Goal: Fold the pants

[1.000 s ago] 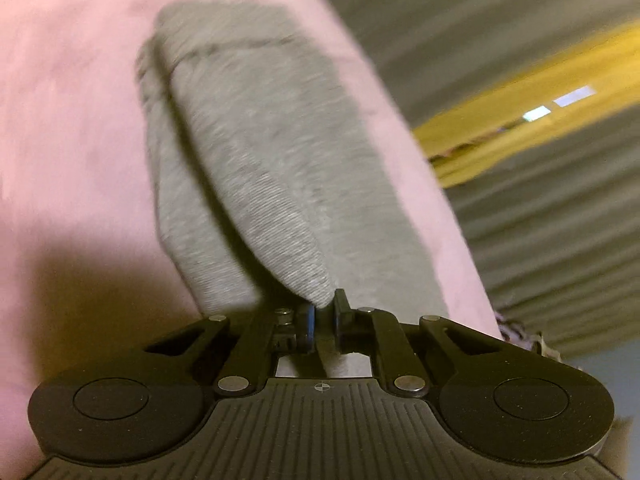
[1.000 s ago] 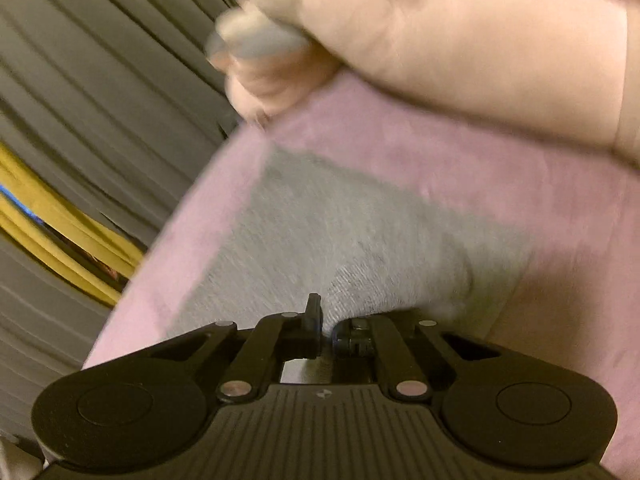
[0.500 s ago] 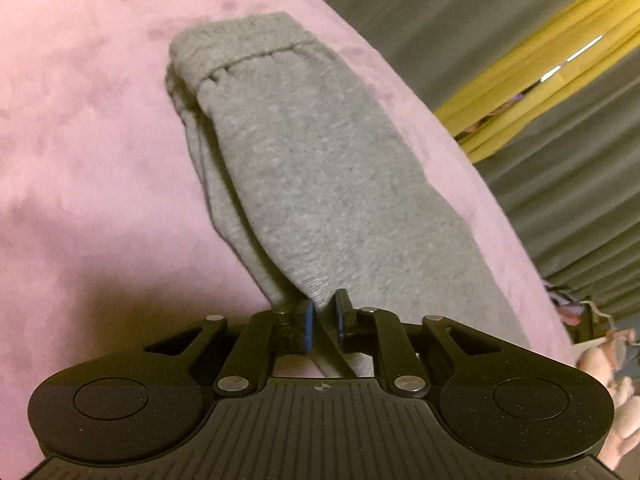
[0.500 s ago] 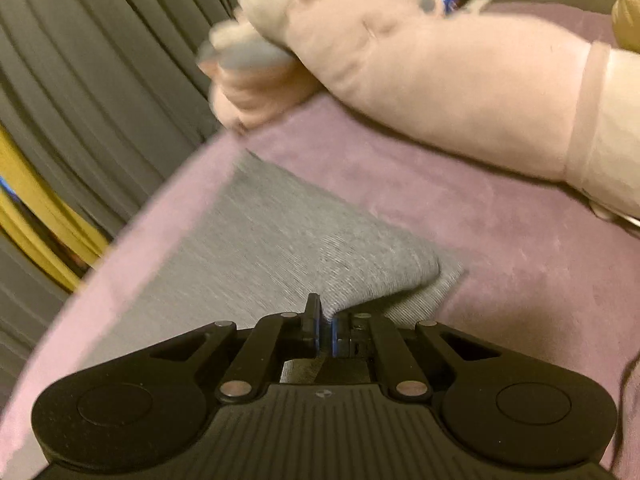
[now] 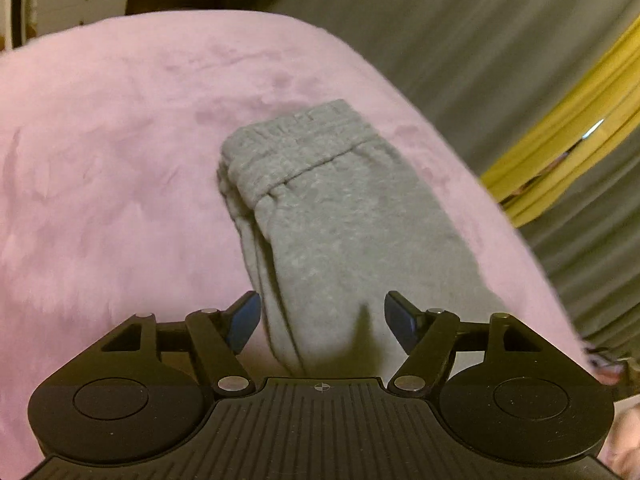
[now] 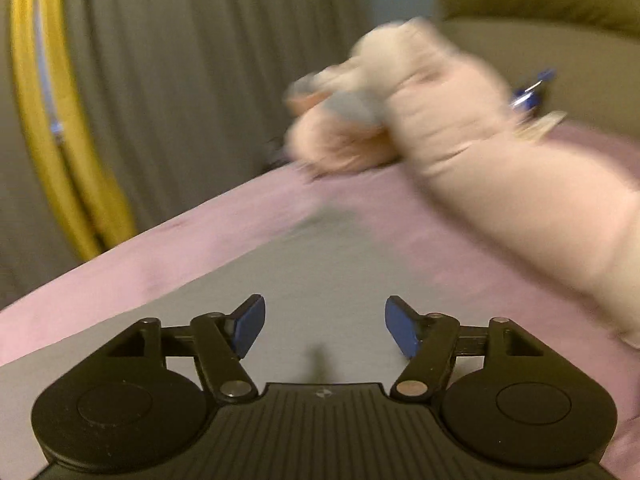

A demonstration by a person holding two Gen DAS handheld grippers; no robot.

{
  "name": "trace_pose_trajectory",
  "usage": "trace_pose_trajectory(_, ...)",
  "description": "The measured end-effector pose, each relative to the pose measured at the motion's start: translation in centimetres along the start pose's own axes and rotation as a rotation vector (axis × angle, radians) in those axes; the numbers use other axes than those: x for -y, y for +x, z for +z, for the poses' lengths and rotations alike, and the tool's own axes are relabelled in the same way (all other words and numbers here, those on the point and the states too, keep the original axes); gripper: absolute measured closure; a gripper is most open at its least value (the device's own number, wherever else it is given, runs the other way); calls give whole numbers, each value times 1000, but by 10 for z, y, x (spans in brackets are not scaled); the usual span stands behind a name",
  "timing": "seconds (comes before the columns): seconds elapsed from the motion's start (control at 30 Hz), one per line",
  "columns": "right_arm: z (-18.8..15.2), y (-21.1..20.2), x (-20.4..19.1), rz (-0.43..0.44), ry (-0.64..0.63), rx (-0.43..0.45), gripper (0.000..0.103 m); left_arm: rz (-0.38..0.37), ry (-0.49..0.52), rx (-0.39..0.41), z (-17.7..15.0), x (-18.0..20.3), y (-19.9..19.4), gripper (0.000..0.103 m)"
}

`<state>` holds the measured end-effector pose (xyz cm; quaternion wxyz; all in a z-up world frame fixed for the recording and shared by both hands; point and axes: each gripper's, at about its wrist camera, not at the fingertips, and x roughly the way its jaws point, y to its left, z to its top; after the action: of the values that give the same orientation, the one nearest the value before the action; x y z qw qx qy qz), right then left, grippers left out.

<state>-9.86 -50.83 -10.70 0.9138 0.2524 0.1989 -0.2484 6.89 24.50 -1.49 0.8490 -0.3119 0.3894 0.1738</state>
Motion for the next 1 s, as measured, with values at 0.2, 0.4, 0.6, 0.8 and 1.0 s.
trace_pose_trajectory(0.2,-16,52,-9,116,122,-276,26,301,252,57,-4,17,18,28)
trace_pose_trajectory(0.4,-20,33,41,20,348,-212,25,233,340,189,-18,35,-28,17)
trace_pose_trajectory(0.6,-30,10,93,-69,459,-173,24,-46,294,150,-62,60,-61,7)
trace_pose_trajectory(0.8,-42,-2,147,13,706,-160,25,-77,388,10,-131,110,-44,6)
trace_pose_trajectory(1.0,-37,10,166,73,728,-158,48,-87,338,34,-143,118,-33,5)
